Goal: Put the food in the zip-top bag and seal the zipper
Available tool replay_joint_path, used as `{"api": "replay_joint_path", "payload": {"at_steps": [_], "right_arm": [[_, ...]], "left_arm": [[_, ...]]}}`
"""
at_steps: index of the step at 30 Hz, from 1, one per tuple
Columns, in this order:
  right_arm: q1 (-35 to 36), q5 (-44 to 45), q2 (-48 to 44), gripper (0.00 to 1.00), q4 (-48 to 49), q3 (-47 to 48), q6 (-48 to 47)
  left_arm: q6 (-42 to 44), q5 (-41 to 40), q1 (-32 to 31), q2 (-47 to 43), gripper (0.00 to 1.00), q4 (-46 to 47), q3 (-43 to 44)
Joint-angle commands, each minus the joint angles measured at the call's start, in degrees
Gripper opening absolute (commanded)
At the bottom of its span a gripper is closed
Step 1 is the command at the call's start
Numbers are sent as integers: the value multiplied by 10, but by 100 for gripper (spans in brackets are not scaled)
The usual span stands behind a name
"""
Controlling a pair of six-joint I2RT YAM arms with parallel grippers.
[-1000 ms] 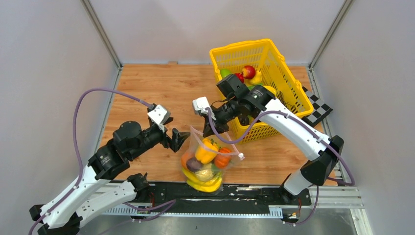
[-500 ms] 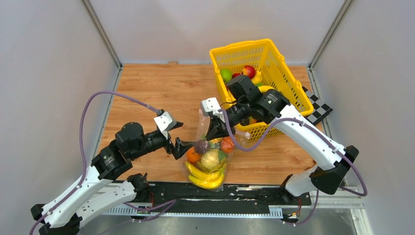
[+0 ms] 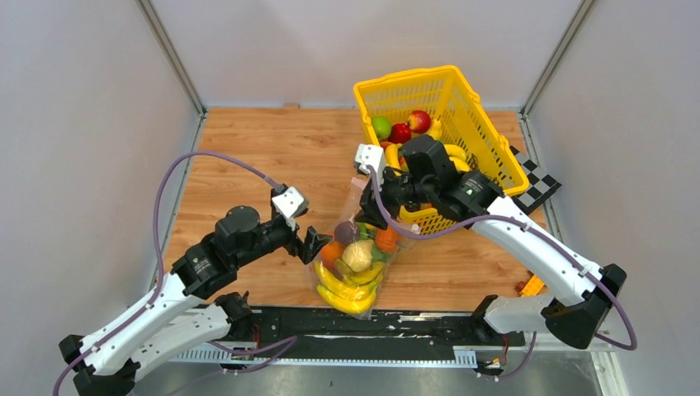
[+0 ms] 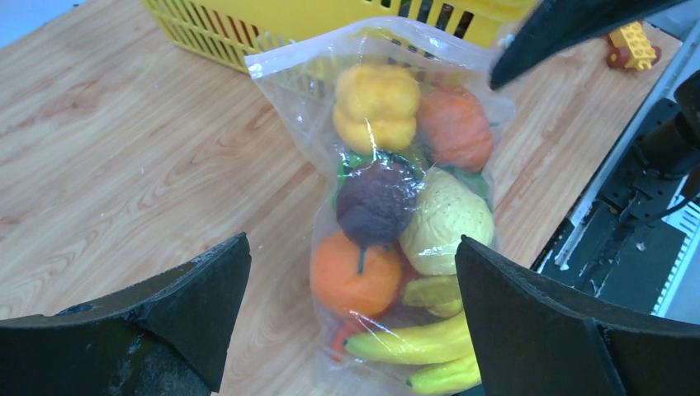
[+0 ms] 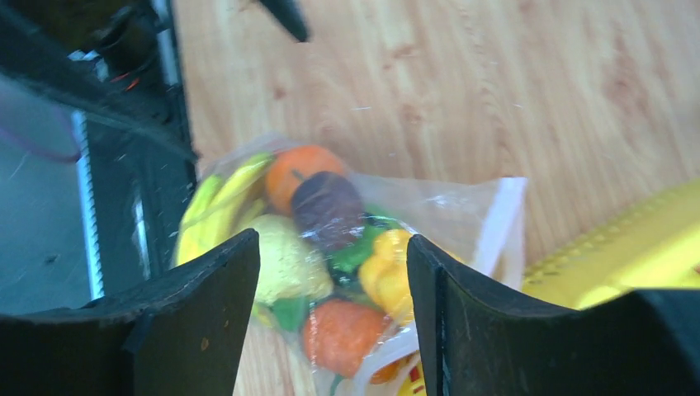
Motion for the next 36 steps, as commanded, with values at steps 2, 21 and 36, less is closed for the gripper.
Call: {"api": "replay_joint_path", "payload": {"at_steps": [2,21,36], "right_arm": [[-4,195,20,67,68,5,104],[2,283,166,73,-125,137,156],[13,298,175,75,-159,110,191]], "left_arm": [[-22,-35,1,-26,100,42,-8],[-40,-52,2,-28,100,15,-16],[-44,-53,1,-22,100,9,-18]]}}
